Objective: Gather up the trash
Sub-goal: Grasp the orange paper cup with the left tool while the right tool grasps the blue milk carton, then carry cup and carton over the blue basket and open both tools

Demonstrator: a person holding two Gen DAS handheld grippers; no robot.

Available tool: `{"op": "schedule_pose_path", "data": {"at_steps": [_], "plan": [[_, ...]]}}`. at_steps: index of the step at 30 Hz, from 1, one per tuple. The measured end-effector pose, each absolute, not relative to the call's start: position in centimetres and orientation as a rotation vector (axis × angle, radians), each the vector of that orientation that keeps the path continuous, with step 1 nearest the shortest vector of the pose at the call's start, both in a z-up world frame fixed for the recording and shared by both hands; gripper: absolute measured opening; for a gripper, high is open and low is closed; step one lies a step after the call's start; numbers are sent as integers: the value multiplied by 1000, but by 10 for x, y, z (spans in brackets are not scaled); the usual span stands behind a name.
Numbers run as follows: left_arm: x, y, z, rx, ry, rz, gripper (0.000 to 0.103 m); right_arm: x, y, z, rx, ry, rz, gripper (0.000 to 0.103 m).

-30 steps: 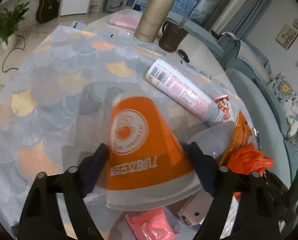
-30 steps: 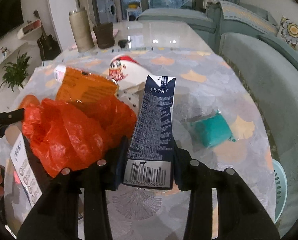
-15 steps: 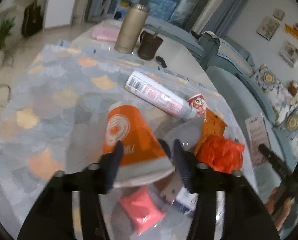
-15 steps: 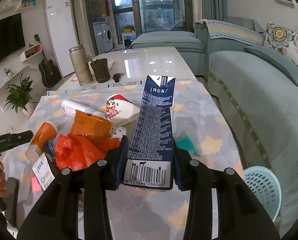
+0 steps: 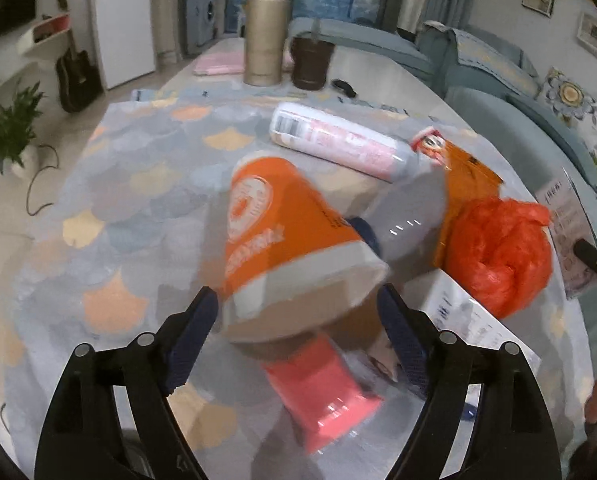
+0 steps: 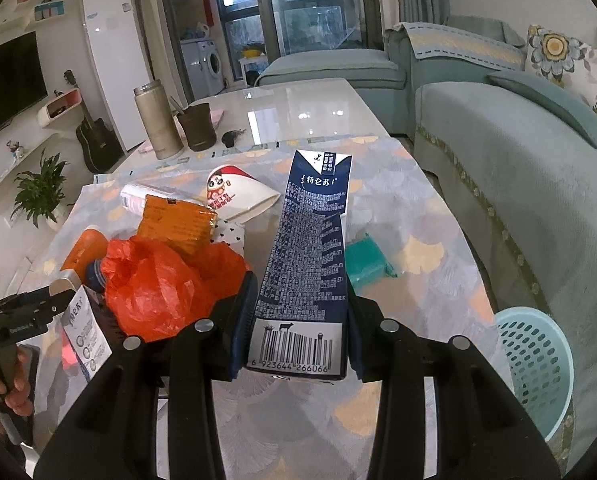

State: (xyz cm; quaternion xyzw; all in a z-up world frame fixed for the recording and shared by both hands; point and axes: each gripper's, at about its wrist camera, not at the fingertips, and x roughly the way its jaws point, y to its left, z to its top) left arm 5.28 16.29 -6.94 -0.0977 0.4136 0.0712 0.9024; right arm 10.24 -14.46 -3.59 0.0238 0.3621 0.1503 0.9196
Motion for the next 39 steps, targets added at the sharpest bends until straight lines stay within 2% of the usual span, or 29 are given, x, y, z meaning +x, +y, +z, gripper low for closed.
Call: {"op": "schedule_pose_path", "data": {"at_steps": [7,15,17,19,22,32,39], "plan": [[50,183,-66,-294,816,52,60,104,-148,-40,64,751,298,37],[60,184,-65,-253,807,128,58,102,-141,-36,77,747,312,37],[70,175,-69,-213,818,155,44,101,-139,-34,59,738,309,37],[74,171,-70,-154,809,208,18,100,-138,-34,45,733,310,37],[80,180,-73,-205,807,195,3,100,-139,-33,35,729,312,37],[52,185,-29,-446,562,-115,1,89,-169,-14,95,664,278,36],[43,110,34,-370,459,-289,1,61,-220,23,111,570,201,36]]}}
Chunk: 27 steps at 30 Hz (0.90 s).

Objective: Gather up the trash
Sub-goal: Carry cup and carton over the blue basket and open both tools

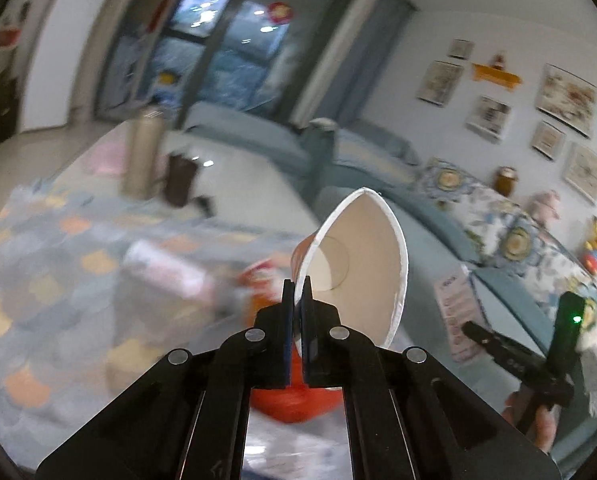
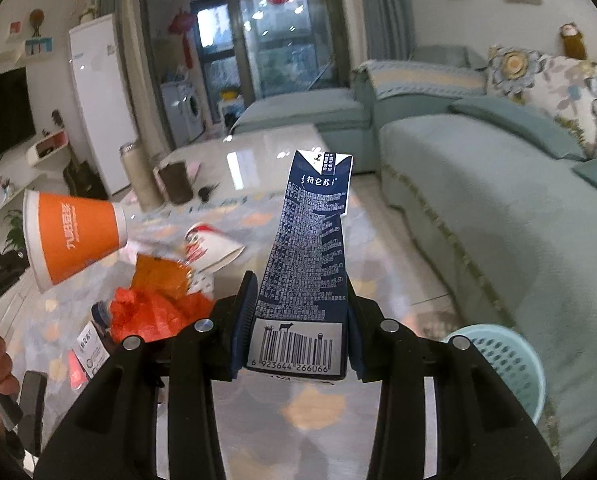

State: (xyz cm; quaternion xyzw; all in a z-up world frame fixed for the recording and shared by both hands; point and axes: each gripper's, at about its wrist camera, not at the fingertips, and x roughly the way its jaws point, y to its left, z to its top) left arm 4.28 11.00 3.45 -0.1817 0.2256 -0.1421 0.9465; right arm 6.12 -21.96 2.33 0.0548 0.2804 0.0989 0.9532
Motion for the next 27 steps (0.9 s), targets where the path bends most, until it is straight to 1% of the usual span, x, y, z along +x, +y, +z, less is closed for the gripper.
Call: {"op": "schedule_pose_path", "data": {"at_steps": [5,8,11,14,21,27], "plan": [[49,31,62,-338,449,-436,1,41,-277,35,146,542,104,36],[59,-13,64,-311,470,-512,1,30,-312,33,146,540,26,36],[72,-69,57,-280,507,-585,1,23,-345,20,173,568,-32,36],[82,-110,40,-275,561,-639,1,21,-374,-2,198,619,-83,36],[103,-196,-35,-216,752,-708,1,23,-424,-81,295,813,-146,37],[110,-216,-87,-195,913,-718,1,32,-442,-150,411,971,-154,37]]}}
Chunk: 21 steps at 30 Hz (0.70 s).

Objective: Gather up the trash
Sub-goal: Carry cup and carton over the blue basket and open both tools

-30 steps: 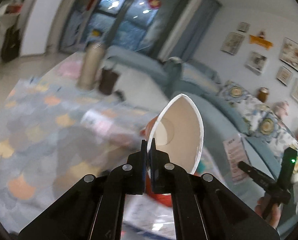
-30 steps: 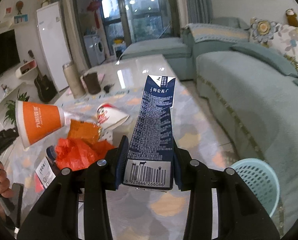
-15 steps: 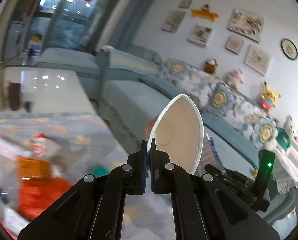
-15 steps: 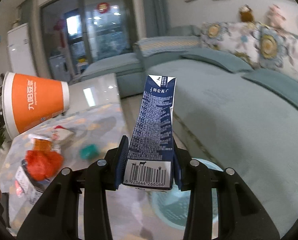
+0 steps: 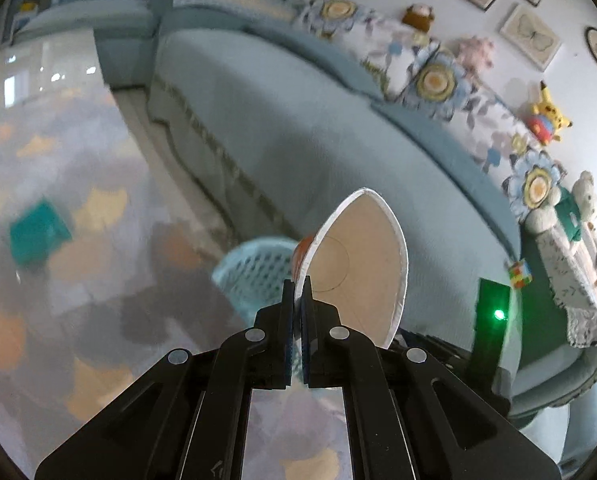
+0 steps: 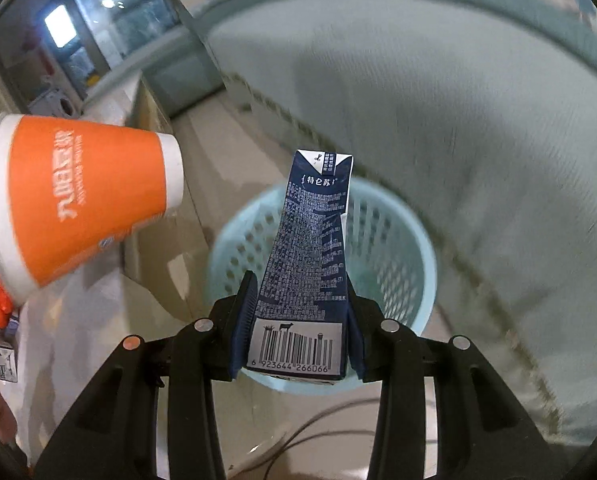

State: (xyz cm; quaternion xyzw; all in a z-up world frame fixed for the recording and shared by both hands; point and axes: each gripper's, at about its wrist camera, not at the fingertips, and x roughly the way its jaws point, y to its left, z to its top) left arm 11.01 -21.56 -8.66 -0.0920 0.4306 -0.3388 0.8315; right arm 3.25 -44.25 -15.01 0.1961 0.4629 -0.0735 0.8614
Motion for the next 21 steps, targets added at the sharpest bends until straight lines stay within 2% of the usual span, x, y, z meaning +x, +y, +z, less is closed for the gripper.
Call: {"op": "schedule_pose_path", "data": {"at_steps": [3,5,7,8,14,21], "plan": [[112,-219,-99,-185,946,-712,1,35,-443,-173,454,1023,-163,37],[113,-220,-104,-193,962,-713,12,37,-447,-182,475,1049,-156,38],[112,-220,-106,-189,958,-702,31,39,-452,-185,482,1059,-162,39],[111,-219,-105,-182,953,-694,34,37,-452,-186,484,1060,-166,39],[109,-215,-99,-182,934,-696,36,34,-455,-178,494,1038,-173,40],[97,-206,-77,-174,885,-702,36,26,-440,-142,461,972,-128,40]]}}
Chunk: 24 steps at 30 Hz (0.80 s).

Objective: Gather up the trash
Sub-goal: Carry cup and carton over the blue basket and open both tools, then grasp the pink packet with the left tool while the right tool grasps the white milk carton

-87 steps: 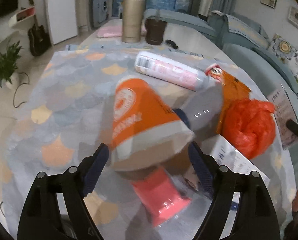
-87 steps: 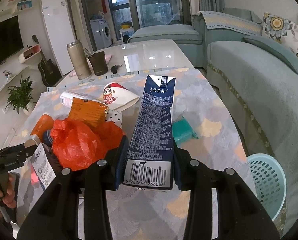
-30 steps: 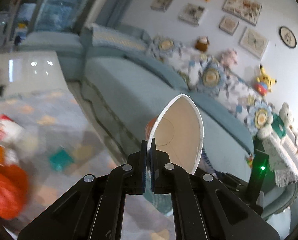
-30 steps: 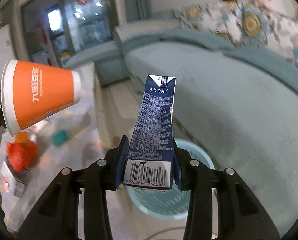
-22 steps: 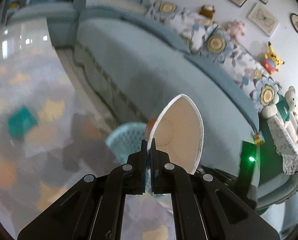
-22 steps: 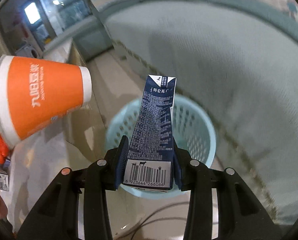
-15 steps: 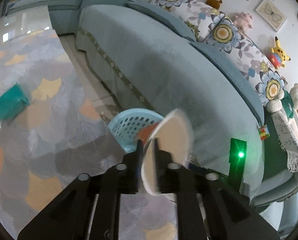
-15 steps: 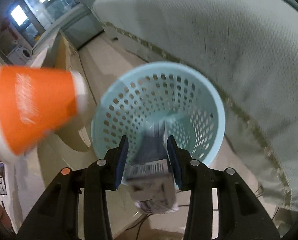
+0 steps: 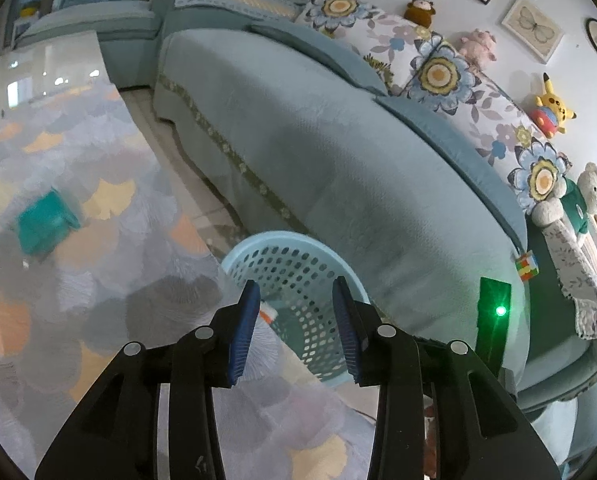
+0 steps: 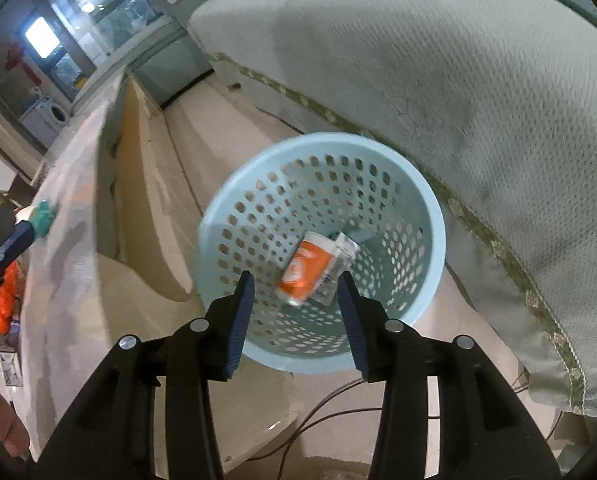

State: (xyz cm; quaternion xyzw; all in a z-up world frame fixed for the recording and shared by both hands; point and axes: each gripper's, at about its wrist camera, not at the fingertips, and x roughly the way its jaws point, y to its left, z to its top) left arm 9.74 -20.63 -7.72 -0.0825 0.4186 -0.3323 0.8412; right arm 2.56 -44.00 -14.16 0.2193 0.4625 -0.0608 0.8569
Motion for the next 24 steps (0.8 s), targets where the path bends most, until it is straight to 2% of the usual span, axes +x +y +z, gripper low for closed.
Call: {"op": "schedule_pose_path", "data": {"at_steps": [4,10,13,21,24], "plan": [[77,-179,-46,-173,809,-666,45,21,-413,-97,407,877,-57,40],[42,-102,-3,-166,716,-531,53,15,-346,-32,321,730,121,40],[26,-49,8,-175,687,-406,55,13,-301,-13,271,691,228,45],[-10,96,-12,-300,718,-68,55,23,-167,-10,136,702,519,49],[-17,139,-33,-383,761,21,55,31,-130,-20,80,741,616,55]]}}
